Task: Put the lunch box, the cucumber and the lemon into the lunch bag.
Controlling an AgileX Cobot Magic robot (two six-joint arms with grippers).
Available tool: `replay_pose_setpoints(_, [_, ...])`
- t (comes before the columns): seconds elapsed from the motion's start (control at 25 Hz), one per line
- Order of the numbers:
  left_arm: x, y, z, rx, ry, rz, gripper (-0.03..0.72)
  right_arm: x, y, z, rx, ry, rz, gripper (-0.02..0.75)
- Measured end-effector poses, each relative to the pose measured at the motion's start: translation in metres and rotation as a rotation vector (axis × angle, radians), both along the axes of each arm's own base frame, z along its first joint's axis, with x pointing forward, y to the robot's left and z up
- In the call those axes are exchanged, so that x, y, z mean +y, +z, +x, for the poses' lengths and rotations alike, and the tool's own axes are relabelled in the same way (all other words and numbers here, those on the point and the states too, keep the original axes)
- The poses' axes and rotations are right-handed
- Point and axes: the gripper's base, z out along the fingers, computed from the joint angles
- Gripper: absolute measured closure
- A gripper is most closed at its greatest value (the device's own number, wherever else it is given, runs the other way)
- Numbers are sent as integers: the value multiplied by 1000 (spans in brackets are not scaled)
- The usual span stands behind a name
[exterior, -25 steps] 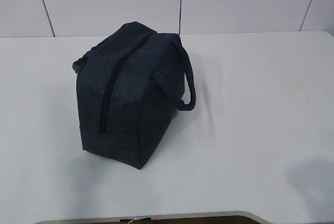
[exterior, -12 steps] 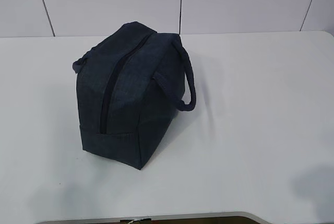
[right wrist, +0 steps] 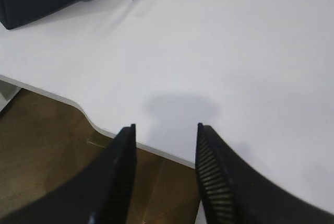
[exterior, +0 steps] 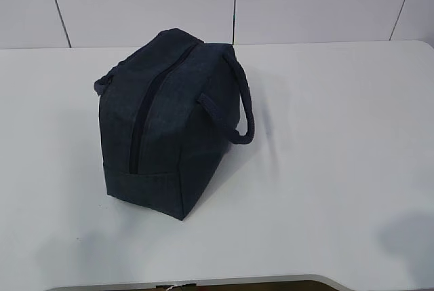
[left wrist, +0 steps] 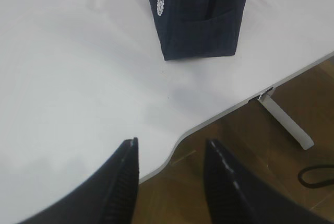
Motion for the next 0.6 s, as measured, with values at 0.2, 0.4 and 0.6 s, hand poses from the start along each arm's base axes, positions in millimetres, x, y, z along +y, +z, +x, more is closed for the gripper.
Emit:
replay_pose_setpoints(0.2, [0,0,0,-3,0,0,393,0,0,0,2,0,-1,420])
replay_pose_setpoints(0.4, [0,0,0,-1,-3,-5,393,1,0,-1,4,-67,6,420])
replay_pose_setpoints(0.6, [-7,2,-3,14,-50,-76,393,3,0,-3,4,-249,12,420])
